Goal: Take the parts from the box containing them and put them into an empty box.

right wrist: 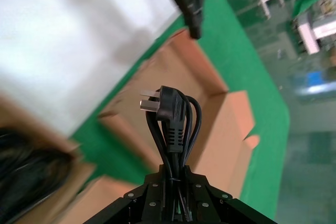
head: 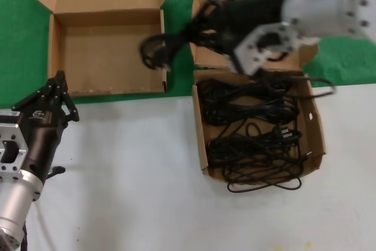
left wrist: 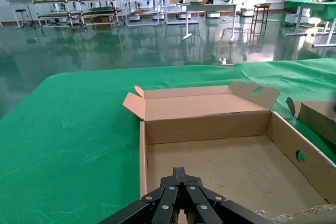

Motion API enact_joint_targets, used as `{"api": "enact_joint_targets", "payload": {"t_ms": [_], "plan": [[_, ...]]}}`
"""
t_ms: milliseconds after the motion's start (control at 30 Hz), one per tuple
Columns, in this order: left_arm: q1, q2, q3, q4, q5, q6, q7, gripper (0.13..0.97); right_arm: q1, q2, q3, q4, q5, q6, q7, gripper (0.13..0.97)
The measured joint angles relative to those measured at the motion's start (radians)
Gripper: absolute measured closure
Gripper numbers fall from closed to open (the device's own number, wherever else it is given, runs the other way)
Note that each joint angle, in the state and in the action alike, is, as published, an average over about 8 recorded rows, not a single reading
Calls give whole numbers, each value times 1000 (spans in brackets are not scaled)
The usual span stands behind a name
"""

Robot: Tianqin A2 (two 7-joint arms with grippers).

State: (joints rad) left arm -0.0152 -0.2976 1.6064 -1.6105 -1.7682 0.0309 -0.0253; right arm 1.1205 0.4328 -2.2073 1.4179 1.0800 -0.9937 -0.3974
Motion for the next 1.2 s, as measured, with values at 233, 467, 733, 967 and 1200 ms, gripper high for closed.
{"api": "enact_joint_targets", "payload": {"t_ms": [233,467,733,967,1200], "plan": [[0,0,0,0,0,0,0,952,62,-160,-46,-192,-13,90,-69,887],[0,0,0,0,0,0,0,952,106,-293,-63,-388,11,186,-151,887],[0,0,0,0,0,0,0,952,120,-368,-57,-518,60,276,-244,887],[0,0,0,0,0,0,0,952,95,-360,-42,-503,101,305,-280,846],[0,0,0,0,0,0,0,952,35,-287,9,-386,109,329,-183,724]]}}
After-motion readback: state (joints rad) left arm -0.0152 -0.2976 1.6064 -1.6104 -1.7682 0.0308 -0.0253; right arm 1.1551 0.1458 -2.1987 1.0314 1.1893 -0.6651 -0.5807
